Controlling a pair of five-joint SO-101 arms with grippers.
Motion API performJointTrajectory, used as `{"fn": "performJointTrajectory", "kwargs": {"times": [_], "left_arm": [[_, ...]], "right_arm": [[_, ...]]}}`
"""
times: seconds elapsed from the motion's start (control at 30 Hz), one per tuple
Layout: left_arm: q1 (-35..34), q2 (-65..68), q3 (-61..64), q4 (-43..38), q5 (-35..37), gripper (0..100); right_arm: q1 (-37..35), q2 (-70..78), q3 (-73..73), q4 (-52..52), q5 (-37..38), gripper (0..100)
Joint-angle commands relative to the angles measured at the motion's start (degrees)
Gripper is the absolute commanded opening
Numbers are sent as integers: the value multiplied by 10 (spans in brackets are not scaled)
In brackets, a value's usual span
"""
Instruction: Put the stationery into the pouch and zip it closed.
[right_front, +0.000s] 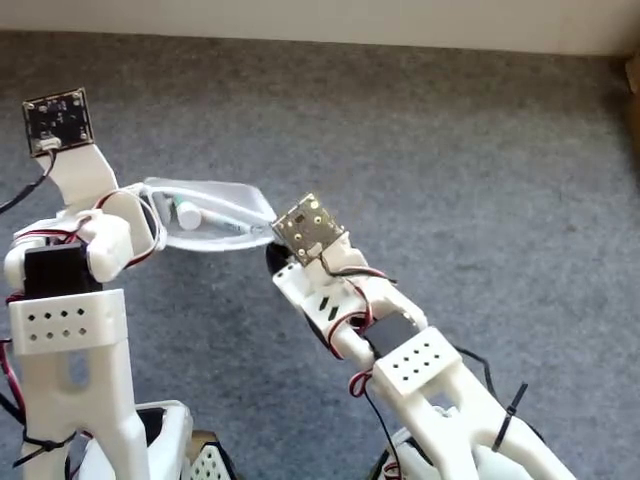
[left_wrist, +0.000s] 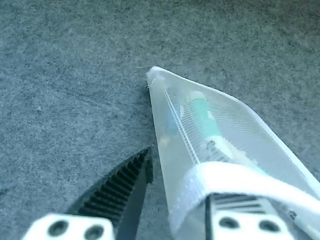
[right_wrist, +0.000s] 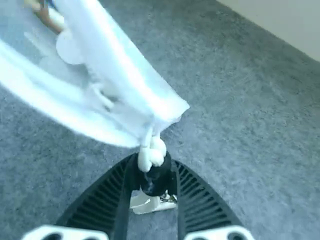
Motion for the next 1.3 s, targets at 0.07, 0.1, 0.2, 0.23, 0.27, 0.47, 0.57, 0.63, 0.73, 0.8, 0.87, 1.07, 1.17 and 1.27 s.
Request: {"fn": "performJointTrajectory", "kwargs": {"times": [0.07, 0.1, 0.2, 0.23, 0.27, 0.47, 0.57, 0.63, 0.73, 0.8, 0.87, 1.07, 1.17, 1.27], "left_arm": [[4, -7, -6, -6, 20, 186], [4, -7, -6, -6, 20, 186], [7, -7, -8, -8, 20, 186], [7, -7, -9, -8, 21, 187], [7, -7, -9, -9, 21, 187], [32, -7, -11, -9, 21, 207], [55, -7, -11, -6, 22, 254], [65, -7, -11, -6, 33, 263], [92, -7, -12, -8, 33, 264], [113, -7, -13, -10, 33, 264], [137, -7, -20, -7, 22, 270], [214, -7, -31, -6, -32, 288], [256, -7, -29, -6, -74, 287], [281, -7, -29, -5, -97, 286]], "right_arm": [[-7, -106, -10, 105, 26, 5], [-14, -122, -10, 125, 30, 5], [-40, -165, -9, 179, 30, 5], [-49, -178, -9, 196, 28, 5], [-55, -191, -9, 211, 28, 5], [-73, -253, 2, 270, 27, 5], [-76, -280, 23, 283, 27, 5], [-76, -298, 37, 285, 27, 5], [-76, -323, 57, 285, 29, 5], [-76, -337, 70, 285, 30, 5], [-76, -348, 79, 285, 31, 5], [-76, -363, 89, 287, 31, 5], [-76, -364, 87, 316, 38, 5], [-76, -364, 88, 335, 71, 5]]}}
